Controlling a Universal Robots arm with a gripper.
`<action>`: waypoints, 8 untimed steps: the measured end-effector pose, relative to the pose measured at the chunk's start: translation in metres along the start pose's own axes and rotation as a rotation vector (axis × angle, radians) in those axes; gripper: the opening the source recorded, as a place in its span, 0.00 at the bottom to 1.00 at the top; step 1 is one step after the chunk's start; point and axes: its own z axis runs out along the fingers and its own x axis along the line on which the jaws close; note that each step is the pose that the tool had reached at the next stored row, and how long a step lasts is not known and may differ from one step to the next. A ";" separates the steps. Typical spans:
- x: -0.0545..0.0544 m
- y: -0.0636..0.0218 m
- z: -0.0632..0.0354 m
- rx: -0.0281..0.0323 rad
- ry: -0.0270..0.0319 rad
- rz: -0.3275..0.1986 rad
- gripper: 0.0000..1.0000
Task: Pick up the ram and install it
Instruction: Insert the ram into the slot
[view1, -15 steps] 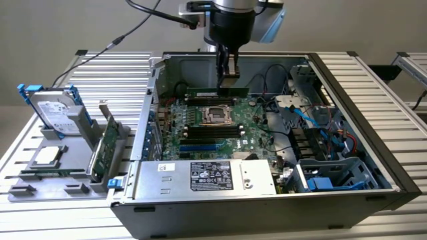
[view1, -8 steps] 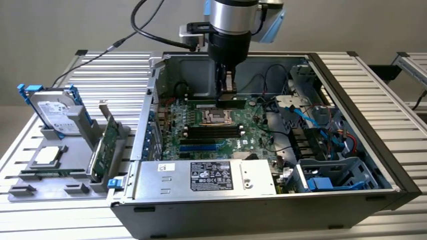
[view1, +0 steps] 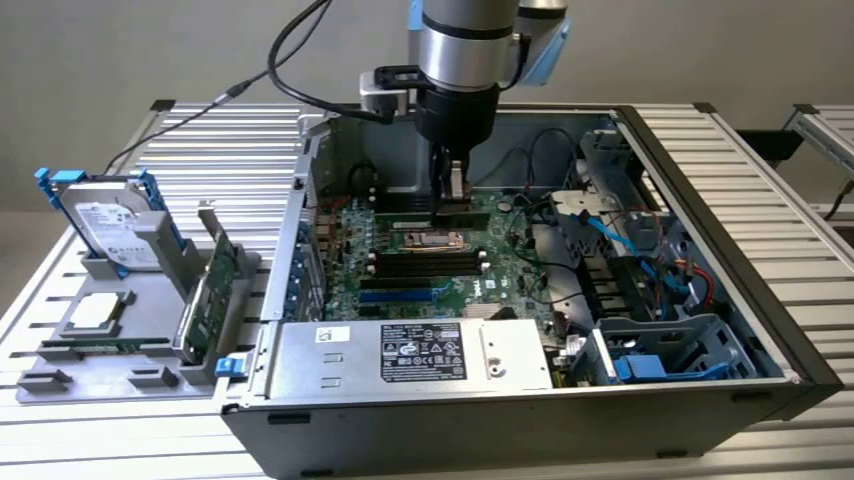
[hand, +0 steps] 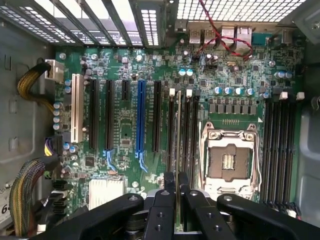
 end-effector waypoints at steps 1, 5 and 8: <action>0.000 0.0000 0.0018 0.0000 0.0000 0.000 0.14; 0.002 -0.0003 0.0091 0.0001 -0.0001 0.000 0.14; 0.002 -0.0005 0.0146 0.0001 -0.0001 0.000 0.14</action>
